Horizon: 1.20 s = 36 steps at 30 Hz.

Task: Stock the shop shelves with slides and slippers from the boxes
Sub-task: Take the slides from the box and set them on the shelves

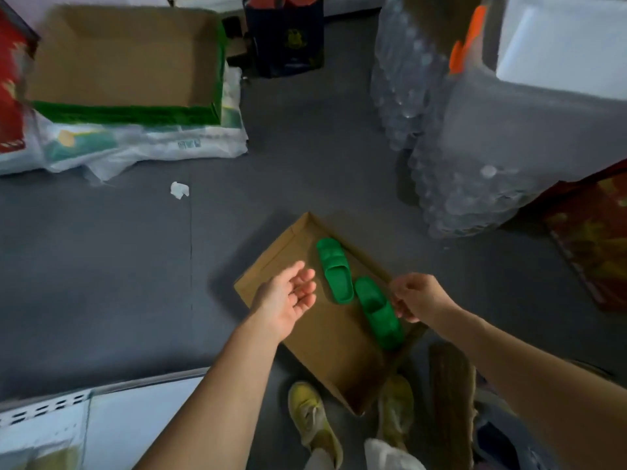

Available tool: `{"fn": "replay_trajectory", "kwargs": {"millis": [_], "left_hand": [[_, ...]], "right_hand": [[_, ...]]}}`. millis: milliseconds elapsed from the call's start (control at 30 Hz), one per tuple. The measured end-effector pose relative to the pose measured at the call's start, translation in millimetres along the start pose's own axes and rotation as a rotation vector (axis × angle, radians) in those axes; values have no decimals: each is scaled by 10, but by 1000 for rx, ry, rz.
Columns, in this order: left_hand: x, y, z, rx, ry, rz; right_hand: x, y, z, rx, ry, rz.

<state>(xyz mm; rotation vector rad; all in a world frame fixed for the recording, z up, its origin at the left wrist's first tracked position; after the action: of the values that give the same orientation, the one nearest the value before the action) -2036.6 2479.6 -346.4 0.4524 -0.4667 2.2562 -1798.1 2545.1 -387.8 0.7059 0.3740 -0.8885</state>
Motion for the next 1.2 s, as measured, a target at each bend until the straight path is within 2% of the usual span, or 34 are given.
{"fn": "replay_trajectory", "kwargs": {"millis": [100, 233, 367, 600, 733, 833, 933, 1067, 1133, 1200], "left_hand": [[-250, -101, -797, 11, 60, -8], [-731, -163, -1729, 38, 111, -30], [-1336, -33, -2419, 50, 166, -50], [-2154, 290, -3092, 71, 221, -51], [-2403, 411, -3248, 79, 246, -28], [-2463, 462, -3278, 79, 253, -17], [-2433, 506, -3252, 81, 245, -45], [-2314, 574, -3247, 101, 183, -103], [-2233, 639, -3272, 160, 86, -152], [-2178, 708, -3285, 204, 10, -156]], "right_hand": [[414, -251, -744, -33, -38, 154], [972, -550, -1546, -172, 18, 485], [1541, -847, -2161, -212, 35, 674], [2233, -1302, -2844, -398, 188, 1249], [2426, -1425, -3013, -395, 204, 1432], [2469, -1437, -3061, -319, 299, 1455], [2440, -1410, -3010, -262, 357, 1347], [2256, -1390, -2858, -155, 330, 972], [2115, -1430, -2791, -126, 235, 487], [1985, -1503, -2725, -74, 46, -105]]}}
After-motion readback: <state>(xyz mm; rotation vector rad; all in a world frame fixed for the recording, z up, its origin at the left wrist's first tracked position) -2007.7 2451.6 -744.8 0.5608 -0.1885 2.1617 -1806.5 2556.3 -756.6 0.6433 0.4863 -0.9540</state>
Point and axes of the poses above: each hand's wrist, its own z-axis away from the middle knuckle, its own y-axis out of the back of the hand, x = y × z, the point moved 3 cm from there along -z, towards the middle knuckle
